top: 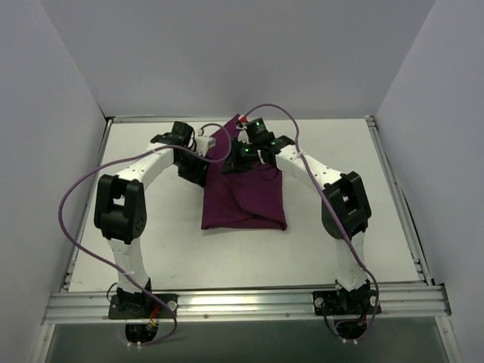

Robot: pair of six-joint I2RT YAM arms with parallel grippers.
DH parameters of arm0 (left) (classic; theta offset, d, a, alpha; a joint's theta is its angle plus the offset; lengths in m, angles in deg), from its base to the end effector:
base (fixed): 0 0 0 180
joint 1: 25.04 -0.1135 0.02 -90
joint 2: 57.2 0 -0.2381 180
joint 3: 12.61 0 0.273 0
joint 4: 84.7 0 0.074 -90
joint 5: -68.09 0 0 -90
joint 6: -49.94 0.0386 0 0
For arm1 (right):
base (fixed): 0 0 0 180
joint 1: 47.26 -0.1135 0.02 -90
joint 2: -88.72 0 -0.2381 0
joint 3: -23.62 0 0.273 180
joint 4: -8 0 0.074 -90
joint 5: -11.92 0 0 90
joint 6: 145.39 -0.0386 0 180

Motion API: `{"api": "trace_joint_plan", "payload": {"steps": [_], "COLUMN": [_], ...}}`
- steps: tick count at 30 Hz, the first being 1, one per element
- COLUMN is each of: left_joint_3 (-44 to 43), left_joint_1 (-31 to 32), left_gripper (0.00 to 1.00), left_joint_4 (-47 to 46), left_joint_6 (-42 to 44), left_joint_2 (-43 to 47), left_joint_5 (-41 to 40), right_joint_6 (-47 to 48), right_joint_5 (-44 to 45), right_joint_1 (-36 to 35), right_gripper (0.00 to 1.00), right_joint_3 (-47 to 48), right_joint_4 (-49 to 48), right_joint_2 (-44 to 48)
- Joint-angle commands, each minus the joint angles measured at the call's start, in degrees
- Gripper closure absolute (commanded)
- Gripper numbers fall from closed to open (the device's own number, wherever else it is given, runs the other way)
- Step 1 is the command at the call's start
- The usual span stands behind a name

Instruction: Prepare the surgical pack

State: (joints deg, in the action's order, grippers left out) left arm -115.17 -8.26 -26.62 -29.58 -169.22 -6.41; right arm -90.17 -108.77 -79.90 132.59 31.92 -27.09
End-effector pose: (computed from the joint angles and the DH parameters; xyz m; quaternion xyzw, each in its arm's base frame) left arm 0.4001 -0.1314 0.1866 0.2546 0.9383 -0.1427 0.1854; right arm 0.3993 0.2792 0.2405 -0.1151 0.8406 0.4559 0.2688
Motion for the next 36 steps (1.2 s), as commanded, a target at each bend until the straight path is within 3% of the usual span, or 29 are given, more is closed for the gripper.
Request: {"api": "trace_joint_plan", "payload": {"steps": [1,12,18,24,29,36], "left_joint_3": [-1.71,-2.51,-4.70,-9.70,-9.54,-6.38], "left_joint_1": [-1.04,-1.04,-2.27,-3.06,-3.33,-5.43], "left_gripper": [0.48,0.57,0.64,0.63,0.62,0.52], "left_joint_4": [-2.85,-6.54,-8.03,-2.16,3.04,3.57], "left_joint_6": [-2.31,-3.27,-8.28,-6.79,-5.82,-6.44], "left_joint_2": [-1.35,-4.51,-6.45,-5.22,-2.67,-1.17], "left_joint_5": [4.18,6.28,11.73,10.33,6.57,0.59], "right_joint_6": [-7.47,-13.29,-14.96,-14.26,-14.08,-12.41], "right_joint_5": [-3.67,3.79,8.11,13.55,15.22,16.37], "right_joint_1": [-3.30,-6.46,-7.17,-7.17,-7.61,-7.61], "right_gripper": [1.00,1.00,1.00,1.00,1.00,1.00], "right_joint_3": [1.73,-0.46,-11.52,-19.19,-19.02,-15.41], "right_joint_4": [-7.87,-18.43,-24.14,-27.30,-30.12,-28.98], "right_joint_2": [-0.21,6.20,11.30,15.00,14.82,15.70]}}
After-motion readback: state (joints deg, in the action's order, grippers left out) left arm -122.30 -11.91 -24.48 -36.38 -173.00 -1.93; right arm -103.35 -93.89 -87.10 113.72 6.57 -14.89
